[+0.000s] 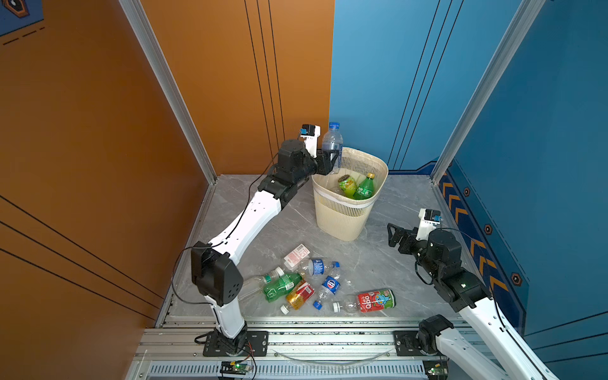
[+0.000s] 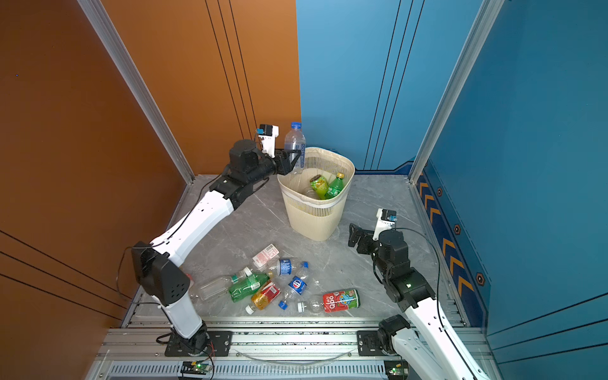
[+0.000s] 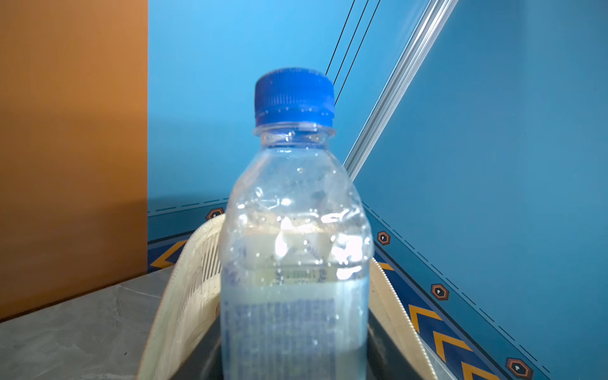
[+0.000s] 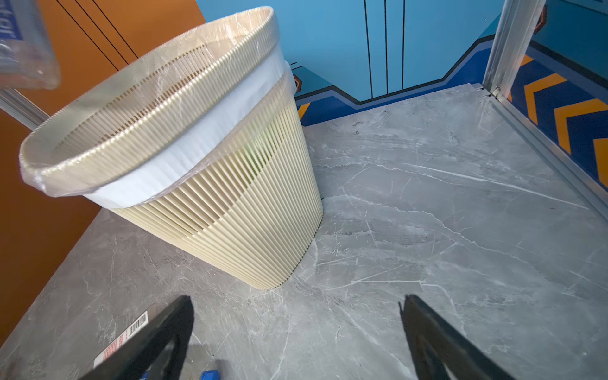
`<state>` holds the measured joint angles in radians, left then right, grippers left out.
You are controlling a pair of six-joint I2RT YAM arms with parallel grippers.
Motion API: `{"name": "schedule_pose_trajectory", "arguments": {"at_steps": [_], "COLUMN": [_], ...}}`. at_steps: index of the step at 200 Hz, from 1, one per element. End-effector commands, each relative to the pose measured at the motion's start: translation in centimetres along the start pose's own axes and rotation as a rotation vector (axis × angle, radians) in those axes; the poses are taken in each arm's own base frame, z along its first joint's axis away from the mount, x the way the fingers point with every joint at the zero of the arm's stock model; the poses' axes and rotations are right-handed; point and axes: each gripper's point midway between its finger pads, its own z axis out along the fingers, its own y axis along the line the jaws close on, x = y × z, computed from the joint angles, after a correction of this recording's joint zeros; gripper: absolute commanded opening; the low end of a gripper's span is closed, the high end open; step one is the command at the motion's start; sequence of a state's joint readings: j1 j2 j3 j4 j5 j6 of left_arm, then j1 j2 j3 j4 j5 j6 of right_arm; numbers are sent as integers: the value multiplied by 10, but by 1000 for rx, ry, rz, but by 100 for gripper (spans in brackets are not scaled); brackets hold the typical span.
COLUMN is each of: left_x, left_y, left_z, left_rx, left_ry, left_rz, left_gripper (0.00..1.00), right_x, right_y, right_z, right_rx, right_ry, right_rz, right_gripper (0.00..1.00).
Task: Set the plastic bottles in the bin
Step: 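Lift the water bottle with the left gripper over the wastebasket and release it, then withdraw the left gripper while the right gripper reaches toward the clear bottle pile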
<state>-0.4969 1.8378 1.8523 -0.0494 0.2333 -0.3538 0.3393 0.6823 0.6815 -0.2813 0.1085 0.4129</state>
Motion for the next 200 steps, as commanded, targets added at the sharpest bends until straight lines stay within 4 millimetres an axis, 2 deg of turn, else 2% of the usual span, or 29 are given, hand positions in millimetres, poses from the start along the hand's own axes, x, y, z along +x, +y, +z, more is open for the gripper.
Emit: {"name": "schedule_pose_trajectory", "arguments": {"at_steps": [1,45,57,68,74,88,107,124,129,145,166,179,190,199,200], "left_x": [-1,5,6,4,11,9,0,-10,-18,-32,-31,-13,15,50,47], "left_y": [-6,1,3,5,8,11,13,13,12,7,8,17,32,50,49], "left_z": [6,15,15,14,13,7,-5,-22,-27,-55,-97,-125,-147,-164,-167], "left_rx": [32,13,4,-3,-21,-49,-78,-91,-86,-92,-138,-196,-264,-331,-331], "left_ry": [40,60,68,68,97,91,58,36,2,-68,-131,-143,-128,-96,-108], "left_rz": [29,21,16,15,6,8,28,30,35,38,51,42,13,-19,-22], "left_gripper": [50,50,53,60,72,100,98,98,98,98,98,98,98,98,98], "right_x": [8,7,9,9,10,9,9,10,12,15,16,17,20,24,24], "right_y": [-9,-11,-11,-10,-10,-10,-10,-9,-9,-9,-9,-9,-9,-8,-7], "right_z": [-3,-2,-1,-1,-1,-1,-1,-1,0,1,2,4,6,9,9], "right_rx": [33,37,36,33,33,32,31,24,23,25,25,29,28,22,22], "right_ry": [17,18,26,28,32,30,32,38,42,51,60,65,80,93,95], "right_rz": [2,7,7,10,11,16,26,36,37,43,53,60,68,80,82], "right_gripper": [100,100,100,100,100,100,100,100,100,100,100,100,100,100,100]}}
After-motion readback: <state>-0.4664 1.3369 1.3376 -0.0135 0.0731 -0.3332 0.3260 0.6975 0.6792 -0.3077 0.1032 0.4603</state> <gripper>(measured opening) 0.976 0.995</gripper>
